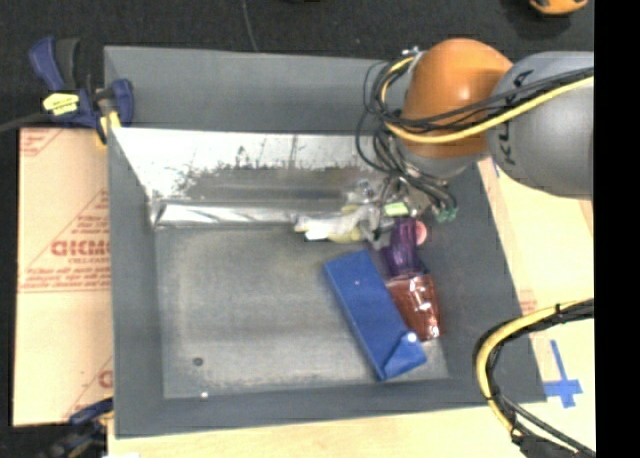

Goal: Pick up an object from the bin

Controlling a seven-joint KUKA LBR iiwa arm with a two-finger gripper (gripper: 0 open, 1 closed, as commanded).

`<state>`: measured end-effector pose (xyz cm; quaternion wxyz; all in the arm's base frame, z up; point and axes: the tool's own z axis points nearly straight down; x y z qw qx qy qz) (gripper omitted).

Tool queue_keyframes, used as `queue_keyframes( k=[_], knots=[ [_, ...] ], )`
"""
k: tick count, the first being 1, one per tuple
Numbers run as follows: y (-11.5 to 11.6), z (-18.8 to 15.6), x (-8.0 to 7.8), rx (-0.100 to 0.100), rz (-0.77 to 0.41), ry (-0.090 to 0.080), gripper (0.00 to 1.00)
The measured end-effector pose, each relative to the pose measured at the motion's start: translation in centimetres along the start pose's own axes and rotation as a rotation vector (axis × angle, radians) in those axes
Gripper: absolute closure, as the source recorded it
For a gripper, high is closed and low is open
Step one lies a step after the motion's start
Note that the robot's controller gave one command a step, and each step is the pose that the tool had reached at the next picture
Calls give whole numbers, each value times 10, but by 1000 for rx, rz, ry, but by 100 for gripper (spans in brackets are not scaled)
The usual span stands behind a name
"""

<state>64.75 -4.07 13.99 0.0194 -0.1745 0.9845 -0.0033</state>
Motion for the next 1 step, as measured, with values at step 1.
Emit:
queue_keyframes(
  k=[1],
  knots=[
    [-6, -82, -1, -3, 76, 2, 100]
  ],
)
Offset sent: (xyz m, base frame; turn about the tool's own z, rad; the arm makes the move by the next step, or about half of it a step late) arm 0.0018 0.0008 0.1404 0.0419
